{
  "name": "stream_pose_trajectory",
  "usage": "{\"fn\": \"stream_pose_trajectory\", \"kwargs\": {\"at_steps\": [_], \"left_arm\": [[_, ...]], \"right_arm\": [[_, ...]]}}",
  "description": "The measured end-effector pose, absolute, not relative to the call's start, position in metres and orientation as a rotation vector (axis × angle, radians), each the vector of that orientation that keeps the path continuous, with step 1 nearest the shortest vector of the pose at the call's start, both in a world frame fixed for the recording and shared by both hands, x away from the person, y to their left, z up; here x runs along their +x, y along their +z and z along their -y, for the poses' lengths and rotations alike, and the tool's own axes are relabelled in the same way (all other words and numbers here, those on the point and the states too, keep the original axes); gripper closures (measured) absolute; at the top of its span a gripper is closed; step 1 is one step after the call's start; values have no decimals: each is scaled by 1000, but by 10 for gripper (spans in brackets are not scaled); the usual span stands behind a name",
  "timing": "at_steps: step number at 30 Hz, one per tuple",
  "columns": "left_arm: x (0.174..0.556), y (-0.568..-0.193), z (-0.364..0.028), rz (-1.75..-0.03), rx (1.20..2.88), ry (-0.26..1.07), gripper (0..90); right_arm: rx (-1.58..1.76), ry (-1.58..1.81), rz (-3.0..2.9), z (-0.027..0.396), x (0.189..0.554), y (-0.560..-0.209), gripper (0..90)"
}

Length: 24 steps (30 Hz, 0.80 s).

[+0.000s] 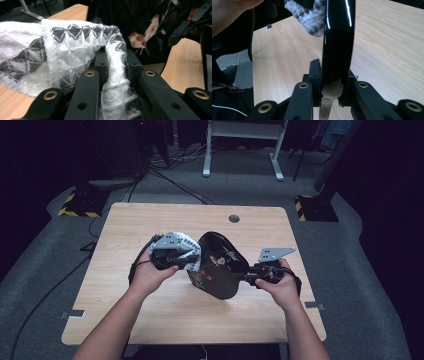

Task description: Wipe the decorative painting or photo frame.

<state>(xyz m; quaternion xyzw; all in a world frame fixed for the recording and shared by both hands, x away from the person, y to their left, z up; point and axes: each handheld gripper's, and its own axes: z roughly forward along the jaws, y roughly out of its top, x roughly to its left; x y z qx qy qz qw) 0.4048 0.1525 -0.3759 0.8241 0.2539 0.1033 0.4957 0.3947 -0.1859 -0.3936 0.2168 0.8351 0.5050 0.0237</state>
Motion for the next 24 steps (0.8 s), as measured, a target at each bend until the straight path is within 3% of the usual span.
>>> {"fn": "stream_pose_trajectory", "kwargs": {"at_steps": [24], "left_arm": [[382, -380, -93, -468, 2056, 200, 771]], "right_arm": [[684, 1559, -2572, 184, 394, -394, 785]]}}
